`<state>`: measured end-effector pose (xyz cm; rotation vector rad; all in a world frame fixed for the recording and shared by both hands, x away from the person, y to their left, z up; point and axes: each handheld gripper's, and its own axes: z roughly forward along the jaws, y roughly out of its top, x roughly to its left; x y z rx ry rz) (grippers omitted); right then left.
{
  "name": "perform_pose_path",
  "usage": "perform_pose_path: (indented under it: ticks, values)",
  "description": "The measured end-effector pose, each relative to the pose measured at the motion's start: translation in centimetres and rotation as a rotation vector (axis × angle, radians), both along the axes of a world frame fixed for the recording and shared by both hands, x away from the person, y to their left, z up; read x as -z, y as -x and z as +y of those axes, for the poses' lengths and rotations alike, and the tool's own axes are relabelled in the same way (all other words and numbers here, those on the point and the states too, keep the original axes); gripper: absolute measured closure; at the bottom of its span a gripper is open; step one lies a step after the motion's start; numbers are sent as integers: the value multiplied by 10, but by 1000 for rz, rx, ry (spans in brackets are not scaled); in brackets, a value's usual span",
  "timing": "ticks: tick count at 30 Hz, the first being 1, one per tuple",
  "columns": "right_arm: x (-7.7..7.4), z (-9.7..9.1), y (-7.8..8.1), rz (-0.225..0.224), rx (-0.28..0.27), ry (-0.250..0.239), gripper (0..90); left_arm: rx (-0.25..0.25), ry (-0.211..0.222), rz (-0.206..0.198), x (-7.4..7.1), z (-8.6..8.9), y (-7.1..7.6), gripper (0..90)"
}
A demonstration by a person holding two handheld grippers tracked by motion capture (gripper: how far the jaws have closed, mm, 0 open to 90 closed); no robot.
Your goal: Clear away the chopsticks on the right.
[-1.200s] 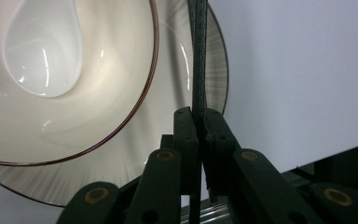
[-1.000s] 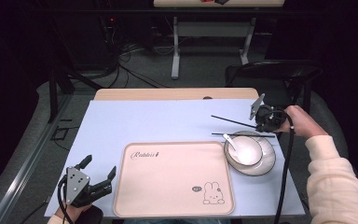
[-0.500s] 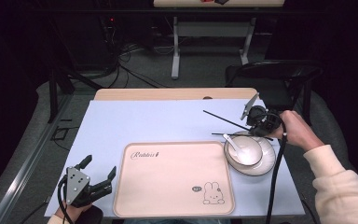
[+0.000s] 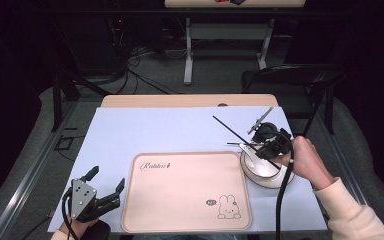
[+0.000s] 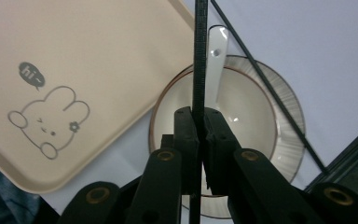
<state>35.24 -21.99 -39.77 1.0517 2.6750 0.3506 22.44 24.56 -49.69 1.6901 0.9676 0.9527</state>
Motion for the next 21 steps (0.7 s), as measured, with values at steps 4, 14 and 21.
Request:
perform_pose_path:
  ticks: [4,14,21]
  values:
    - [9,7,11,8,18,-42,852,-1,0,0,0,0,0,153]
    - [45,21,27,61,48,-144,852,0,-1,-3,0,0,0,153]
    - [75,36,36,127,57,-171,852,0,-3,-5,0,0,1,153]
